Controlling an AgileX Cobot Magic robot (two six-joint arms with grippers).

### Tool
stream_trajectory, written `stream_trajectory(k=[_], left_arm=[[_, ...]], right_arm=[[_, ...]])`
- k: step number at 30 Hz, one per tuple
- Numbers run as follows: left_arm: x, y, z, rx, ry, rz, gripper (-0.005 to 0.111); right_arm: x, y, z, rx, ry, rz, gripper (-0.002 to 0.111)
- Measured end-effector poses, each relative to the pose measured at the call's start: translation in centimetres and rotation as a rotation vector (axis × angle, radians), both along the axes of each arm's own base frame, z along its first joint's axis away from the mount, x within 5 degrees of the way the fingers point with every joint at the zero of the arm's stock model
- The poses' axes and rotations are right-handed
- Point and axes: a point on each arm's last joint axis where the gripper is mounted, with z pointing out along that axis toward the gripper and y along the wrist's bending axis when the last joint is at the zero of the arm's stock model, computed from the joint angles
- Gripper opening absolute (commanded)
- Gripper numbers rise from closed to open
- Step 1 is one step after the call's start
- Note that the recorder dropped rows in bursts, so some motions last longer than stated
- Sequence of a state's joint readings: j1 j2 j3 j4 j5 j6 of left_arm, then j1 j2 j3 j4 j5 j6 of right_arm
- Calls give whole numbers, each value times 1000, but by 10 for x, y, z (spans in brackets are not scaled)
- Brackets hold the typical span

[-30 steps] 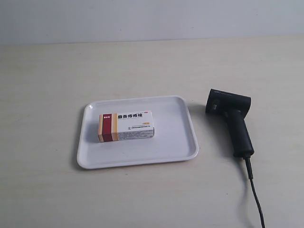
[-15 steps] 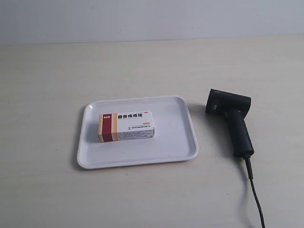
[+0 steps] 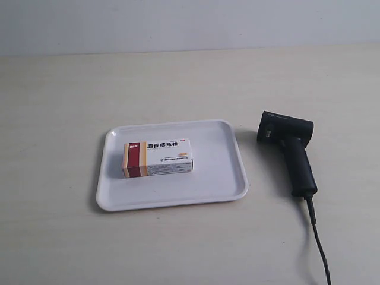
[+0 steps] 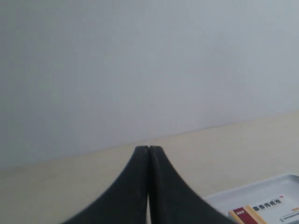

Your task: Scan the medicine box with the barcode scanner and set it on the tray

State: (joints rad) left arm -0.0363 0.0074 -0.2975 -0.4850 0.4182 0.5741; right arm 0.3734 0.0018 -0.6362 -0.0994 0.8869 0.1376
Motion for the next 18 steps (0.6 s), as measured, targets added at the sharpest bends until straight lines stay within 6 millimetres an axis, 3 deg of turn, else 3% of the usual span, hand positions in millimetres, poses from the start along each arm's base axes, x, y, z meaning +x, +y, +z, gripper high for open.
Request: stream_trajectory(k=[9,18], left_arm=[[12,1,-39,31,107,20,0],[16,4,-48,10,83,56,0]], right_arm=[[0,0,0,0,0,0,0],[0,0,0,4,1,-1,0]])
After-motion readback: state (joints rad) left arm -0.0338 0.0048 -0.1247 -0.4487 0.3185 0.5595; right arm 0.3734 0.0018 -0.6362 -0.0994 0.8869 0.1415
